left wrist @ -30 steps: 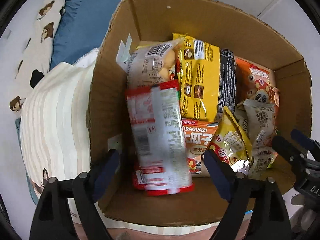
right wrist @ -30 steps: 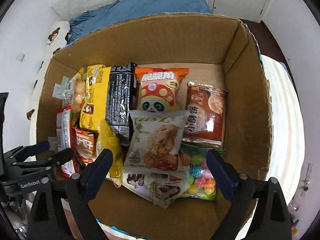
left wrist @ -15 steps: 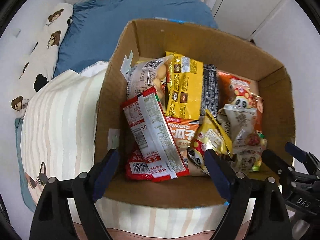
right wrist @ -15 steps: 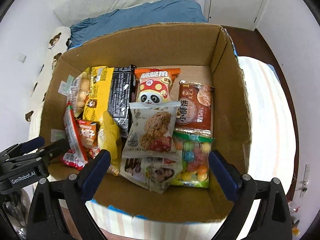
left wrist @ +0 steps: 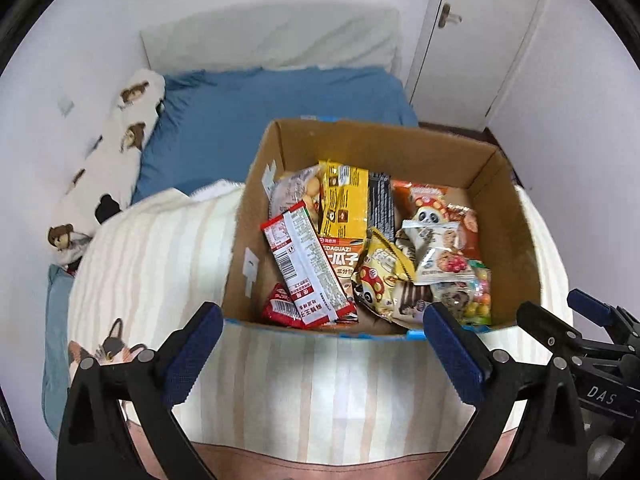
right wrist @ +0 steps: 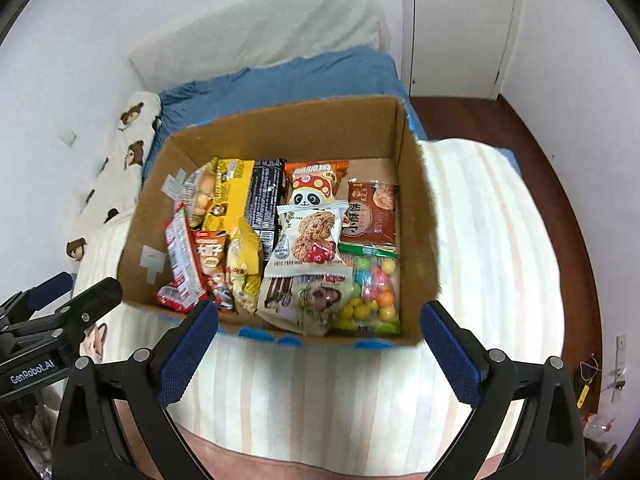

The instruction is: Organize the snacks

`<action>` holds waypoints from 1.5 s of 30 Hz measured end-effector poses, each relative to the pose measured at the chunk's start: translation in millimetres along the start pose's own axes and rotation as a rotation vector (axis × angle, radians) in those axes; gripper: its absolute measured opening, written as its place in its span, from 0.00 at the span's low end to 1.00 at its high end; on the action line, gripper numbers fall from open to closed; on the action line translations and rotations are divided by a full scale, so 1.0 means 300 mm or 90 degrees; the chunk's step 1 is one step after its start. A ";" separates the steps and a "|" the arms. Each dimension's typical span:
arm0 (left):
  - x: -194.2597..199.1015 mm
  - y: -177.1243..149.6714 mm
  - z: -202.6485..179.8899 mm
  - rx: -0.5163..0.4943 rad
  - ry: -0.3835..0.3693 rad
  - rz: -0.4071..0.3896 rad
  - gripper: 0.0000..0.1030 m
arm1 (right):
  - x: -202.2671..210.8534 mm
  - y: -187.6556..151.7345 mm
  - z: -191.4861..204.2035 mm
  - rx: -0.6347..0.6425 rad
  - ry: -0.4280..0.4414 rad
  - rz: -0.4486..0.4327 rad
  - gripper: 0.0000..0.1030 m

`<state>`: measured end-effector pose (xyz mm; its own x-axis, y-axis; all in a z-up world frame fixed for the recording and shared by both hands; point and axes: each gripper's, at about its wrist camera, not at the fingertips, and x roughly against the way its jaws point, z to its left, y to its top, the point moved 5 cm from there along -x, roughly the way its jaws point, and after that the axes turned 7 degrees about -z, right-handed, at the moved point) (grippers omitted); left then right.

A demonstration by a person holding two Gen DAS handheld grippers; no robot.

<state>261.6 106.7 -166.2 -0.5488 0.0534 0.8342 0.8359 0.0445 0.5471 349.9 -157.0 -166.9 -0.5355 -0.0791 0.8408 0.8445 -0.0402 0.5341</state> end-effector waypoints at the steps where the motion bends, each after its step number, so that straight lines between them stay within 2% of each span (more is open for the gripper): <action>1: 0.031 -0.007 0.001 0.000 0.004 -0.011 1.00 | 0.033 -0.012 -0.001 0.003 0.001 -0.010 1.00; 5: 0.167 -0.047 -0.009 -0.002 0.008 -0.059 1.00 | 0.153 -0.055 -0.007 0.003 0.005 -0.046 1.00; 10: 0.293 -0.114 -0.017 -0.002 0.005 -0.090 1.00 | 0.315 -0.120 -0.006 0.005 0.015 -0.089 1.00; 19: 0.558 -0.223 -0.037 -0.004 0.025 -0.176 1.00 | 0.632 -0.247 0.018 0.024 0.017 -0.184 1.00; 25: 0.681 -0.283 -0.055 -0.024 0.041 -0.210 1.00 | 0.811 -0.324 0.049 0.042 0.020 -0.230 1.00; 38: 0.862 -0.377 -0.029 -0.008 0.051 -0.249 1.00 | 1.018 -0.419 0.070 0.059 0.039 -0.265 1.00; 45: 0.880 -0.395 -0.036 -0.008 0.052 -0.250 1.00 | 1.036 -0.424 0.070 0.057 0.040 -0.270 1.00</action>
<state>17.6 104.8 -9.9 -0.8250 -0.0442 0.5634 0.5624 0.0340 0.8262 75.9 -155.6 28.5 -0.8311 -0.1343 0.5397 0.5442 0.0038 0.8389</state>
